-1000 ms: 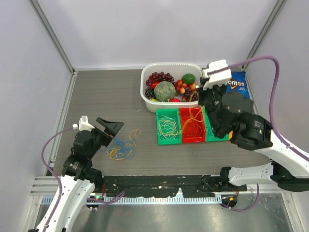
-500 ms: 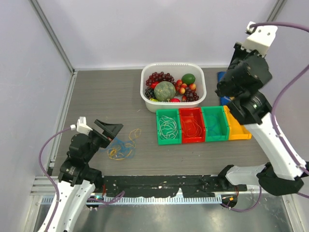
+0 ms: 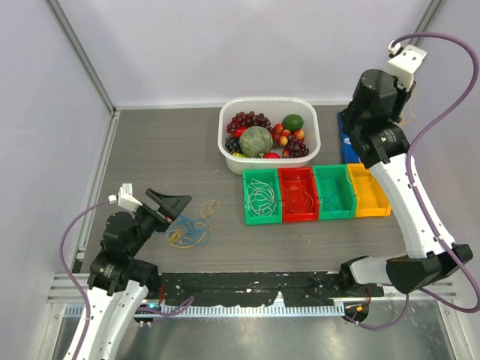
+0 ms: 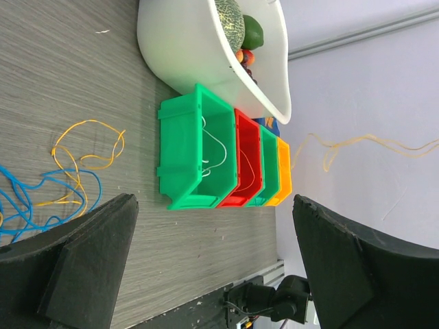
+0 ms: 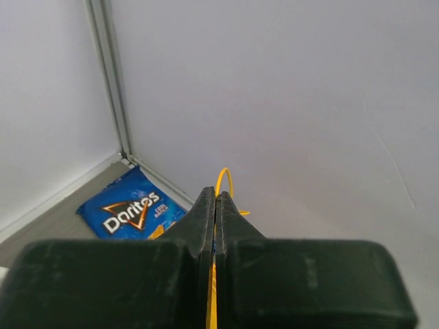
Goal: Untangle the cables
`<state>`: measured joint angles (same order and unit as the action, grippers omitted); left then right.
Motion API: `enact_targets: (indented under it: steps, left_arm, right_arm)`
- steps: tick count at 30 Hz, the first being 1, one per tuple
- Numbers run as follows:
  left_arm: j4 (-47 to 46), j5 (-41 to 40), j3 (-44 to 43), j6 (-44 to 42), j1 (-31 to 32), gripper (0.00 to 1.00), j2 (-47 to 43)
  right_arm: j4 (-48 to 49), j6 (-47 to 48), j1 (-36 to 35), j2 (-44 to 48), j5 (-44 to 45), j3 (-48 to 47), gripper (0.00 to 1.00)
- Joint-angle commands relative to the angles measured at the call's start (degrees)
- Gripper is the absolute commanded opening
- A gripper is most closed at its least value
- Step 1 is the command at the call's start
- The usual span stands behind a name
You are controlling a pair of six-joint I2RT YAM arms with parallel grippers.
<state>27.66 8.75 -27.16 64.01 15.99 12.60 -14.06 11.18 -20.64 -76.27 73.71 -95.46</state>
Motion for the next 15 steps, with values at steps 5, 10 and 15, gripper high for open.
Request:
enact_targets:
  steps: [5, 10, 15]
  left_arm:
    - [0.55, 1.27, -1.67, -0.90, -0.26, 1.00, -1.61]
    - [-0.68, 1.53, -1.23, -0.55, -0.34, 1.00, -1.18]
    - [-0.94, 2.06, -0.88, -0.55, -0.34, 1.00, -0.91]
  right_arm:
    - [-8.60, -20.65, 8.95, -0.10, -8.40, 4.06, 0.01]
    - [-16.24, -31.99, 15.09, -3.35, -16.75, 4.31, 0.01]
    - [-18.19, -44.04, 22.29, -5.38, -27.54, 12.64, 0.01]
